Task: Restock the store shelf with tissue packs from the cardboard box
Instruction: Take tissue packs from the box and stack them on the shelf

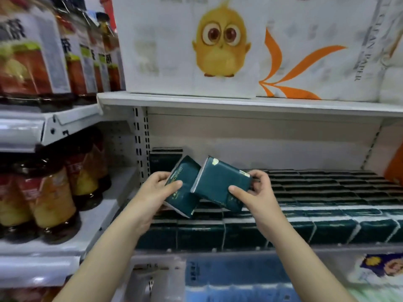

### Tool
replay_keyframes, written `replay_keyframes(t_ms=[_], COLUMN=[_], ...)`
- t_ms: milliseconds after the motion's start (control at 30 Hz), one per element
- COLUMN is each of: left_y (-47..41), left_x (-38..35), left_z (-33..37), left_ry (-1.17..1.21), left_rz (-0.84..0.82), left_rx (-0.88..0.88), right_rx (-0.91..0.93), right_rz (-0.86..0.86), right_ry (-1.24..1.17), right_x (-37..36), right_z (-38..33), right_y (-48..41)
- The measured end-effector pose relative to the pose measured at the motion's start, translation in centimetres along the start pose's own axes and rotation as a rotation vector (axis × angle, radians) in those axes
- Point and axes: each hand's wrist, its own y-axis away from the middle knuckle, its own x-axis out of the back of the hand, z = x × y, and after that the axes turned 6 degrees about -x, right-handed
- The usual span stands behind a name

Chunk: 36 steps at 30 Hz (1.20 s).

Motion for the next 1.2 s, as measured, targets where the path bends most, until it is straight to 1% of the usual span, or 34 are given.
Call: replay_keyframes(t_ms=[100, 200, 300, 367, 467, 600, 733, 800, 900, 967, 1000, 1067, 1100, 1133, 1200], left_y=[-2.7, -6.4, -10.1, -11.7, -13.5, -15.0, -15.5, -15.4, -15.0, -14.4, -14.1, -13.0, -12.3, -11.6, -9.9], left_x=[1.9, 3.7, 5.2, 5.8, 6.4, 6.4, 5.7, 5.3, 5.1, 5.1, 4.9, 4.3, 3.9, 3.6, 3.2], left_z=[-0.1, -0.6, -1.2, -2.0, -3.6, -4.8, -5.4, -5.5, -5.3, -4.5, -4.0, -2.7, -2.0, -1.5, -1.0], left_ry=[-0.207, -0.321, -0.553, -0.612, -0.642, -0.623, -0.635, -0.644, -0.654, -0.625, -0.561, -0.33, -0.217, -0.139, -0.107], left_rz=[0.088, 0.125, 0.112, 0.102, 0.061, 0.086, 0.192, 0.24, 0.258, 0.285, 0.311, 0.353, 0.349, 0.317, 0.158], left_rx=[-0.109, -0.178, -0.213, -0.206, -0.241, -0.274, -0.306, -0.316, -0.329, -0.326, -0.35, -0.424, -0.432, -0.408, -0.304], right_rx=[-0.034, -0.057, -0.056, -0.071, -0.108, -0.119, -0.105, -0.124, -0.188, -0.235, -0.259, -0.301, -0.313, -0.319, -0.327], right_rz=[0.042, 0.143, 0.243, 0.317, 0.392, 0.415, 0.382, 0.336, 0.228, 0.173, 0.145, 0.095, 0.071, 0.046, 0.002], right_ry=[-0.001, 0.027, 0.001, -0.024, -0.082, -0.179, -0.239, -0.242, -0.238, -0.291, -0.321, -0.341, -0.348, -0.364, -0.393], right_x=[-2.4, -4.4, -5.7, -6.2, -6.6, -6.5, -6.1, -6.0, -6.4, -7.0, -7.4, -8.4, -9.0, -9.7, -10.9], right_z=[0.5, 1.2, 1.6, 1.8, 2.4, 3.0, 3.0, 3.0, 3.0, 3.1, 3.1, 3.1, 3.0, 3.0, 3.0], right_y=[-1.7, -3.6, -5.0, -5.6, -6.4, -6.9, -7.1, -7.2, -7.3, -7.5, -7.5, -7.6, -7.6, -7.5, -7.4])
